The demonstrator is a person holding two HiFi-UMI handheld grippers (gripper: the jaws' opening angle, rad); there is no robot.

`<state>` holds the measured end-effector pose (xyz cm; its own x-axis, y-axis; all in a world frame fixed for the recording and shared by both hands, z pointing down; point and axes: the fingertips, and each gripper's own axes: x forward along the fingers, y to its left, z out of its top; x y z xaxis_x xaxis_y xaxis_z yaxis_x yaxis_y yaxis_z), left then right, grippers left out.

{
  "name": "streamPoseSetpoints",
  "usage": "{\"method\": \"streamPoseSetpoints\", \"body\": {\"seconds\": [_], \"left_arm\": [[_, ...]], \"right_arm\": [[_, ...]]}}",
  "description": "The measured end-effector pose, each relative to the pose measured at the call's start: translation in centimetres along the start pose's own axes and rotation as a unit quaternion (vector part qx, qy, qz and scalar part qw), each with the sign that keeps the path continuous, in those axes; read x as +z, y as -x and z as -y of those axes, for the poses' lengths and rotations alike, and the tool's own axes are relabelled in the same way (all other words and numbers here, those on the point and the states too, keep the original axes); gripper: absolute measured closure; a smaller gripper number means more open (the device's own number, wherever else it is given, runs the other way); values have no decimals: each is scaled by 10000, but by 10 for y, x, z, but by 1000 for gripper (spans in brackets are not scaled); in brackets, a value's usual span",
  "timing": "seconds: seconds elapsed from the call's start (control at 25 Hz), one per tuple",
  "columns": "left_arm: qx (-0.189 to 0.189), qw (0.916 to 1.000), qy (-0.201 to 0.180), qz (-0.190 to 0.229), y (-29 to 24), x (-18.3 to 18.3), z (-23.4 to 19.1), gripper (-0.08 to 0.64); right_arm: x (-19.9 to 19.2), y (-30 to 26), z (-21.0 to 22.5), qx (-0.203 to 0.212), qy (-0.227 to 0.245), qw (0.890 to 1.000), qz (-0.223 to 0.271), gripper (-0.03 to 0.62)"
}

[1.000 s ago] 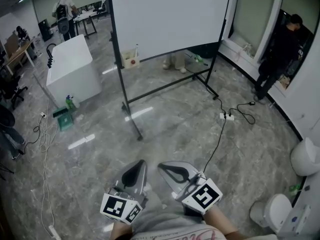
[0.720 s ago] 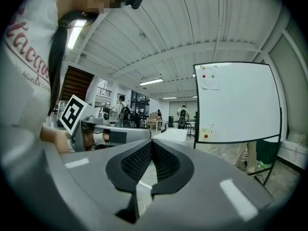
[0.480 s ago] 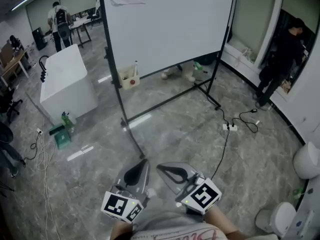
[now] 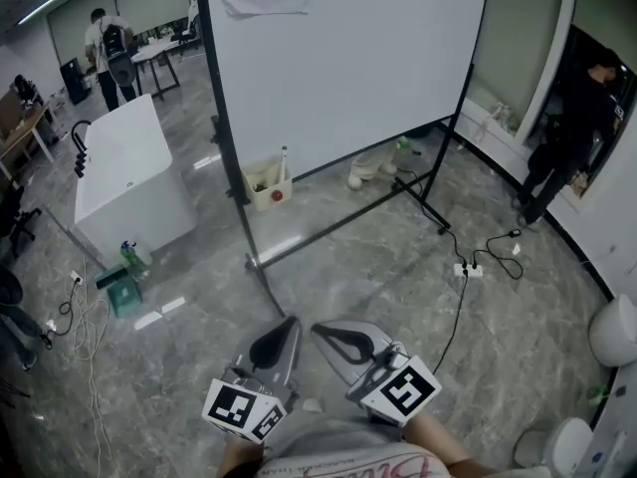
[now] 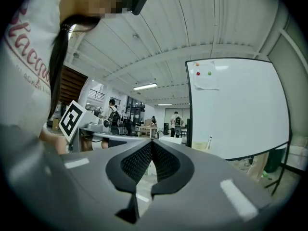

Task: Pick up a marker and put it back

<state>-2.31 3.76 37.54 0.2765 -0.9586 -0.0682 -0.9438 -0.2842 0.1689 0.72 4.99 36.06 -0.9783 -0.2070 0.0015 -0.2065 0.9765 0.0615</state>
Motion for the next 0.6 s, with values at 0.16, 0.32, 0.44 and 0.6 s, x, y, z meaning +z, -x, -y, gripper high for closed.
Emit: {"method": "streamPoseSetpoints", "body": {"seconds": [0.16,0.32,0.44,0.6], "left_arm": [[41,10000,61,-38,-20,-3,-24,561],[101,9999,111,-26,-49,0,-53,561],[134,9999,85,2,-75,5,-77,561],[294,9995,26,96,-111,18,-112,561]], "right_arm": [[-9,-19,29,-88,-173,9997,-119,591],[-16,-46,68,-177,-161,9994,-264,591],[-17,-70,94,-124,-90,9995,-288,591],[-17,-105,134,-50,-103,9993,-350,591]]}}
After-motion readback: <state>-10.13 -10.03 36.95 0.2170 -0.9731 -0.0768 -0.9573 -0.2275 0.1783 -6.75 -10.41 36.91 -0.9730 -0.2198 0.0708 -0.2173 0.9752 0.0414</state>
